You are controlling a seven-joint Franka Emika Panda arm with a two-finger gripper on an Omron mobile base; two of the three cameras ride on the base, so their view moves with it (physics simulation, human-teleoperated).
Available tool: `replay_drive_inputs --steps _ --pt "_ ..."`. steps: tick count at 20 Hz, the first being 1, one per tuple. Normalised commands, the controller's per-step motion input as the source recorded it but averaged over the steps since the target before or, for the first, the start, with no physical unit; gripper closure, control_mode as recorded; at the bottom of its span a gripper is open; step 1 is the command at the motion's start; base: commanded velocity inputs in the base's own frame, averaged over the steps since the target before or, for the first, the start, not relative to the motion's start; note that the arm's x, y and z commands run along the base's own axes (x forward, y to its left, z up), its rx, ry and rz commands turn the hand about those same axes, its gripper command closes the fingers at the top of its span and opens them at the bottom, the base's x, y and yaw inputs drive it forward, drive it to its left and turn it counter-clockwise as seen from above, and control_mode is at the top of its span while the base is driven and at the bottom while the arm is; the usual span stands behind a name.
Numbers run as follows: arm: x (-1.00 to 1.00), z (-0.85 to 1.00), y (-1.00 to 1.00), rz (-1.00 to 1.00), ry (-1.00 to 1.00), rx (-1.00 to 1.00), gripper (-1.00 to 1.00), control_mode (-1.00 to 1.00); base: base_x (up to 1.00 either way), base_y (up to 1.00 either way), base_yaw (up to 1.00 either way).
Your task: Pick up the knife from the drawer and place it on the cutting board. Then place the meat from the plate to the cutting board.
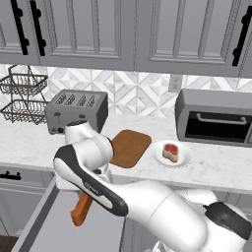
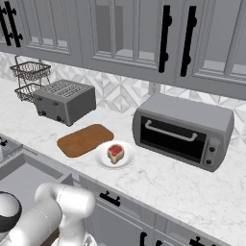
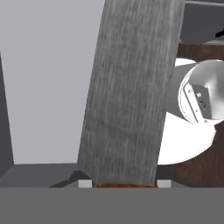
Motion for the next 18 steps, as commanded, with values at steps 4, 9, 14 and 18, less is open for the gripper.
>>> replay_drive_inputs --steps 4,9,14,18 --pt "0.3 0.26 -0.57 -0.1 0.0 0.0 1.0 -1.0 0.0 0.0 0.0" --pt "0.58 0.13 -0.46 -0.04 0.0 0.0 1.0 -1.0 0.0 0.0 0.0" --pt "0.96 0.11 -0.45 -0.02 0.03 0.0 1.0 -1.0 0.0 0.0 0.0" --pt "0.91 0.01 -0.44 0.0 0.03 0.0 1.0 -1.0 0.0 0.0 0.0"
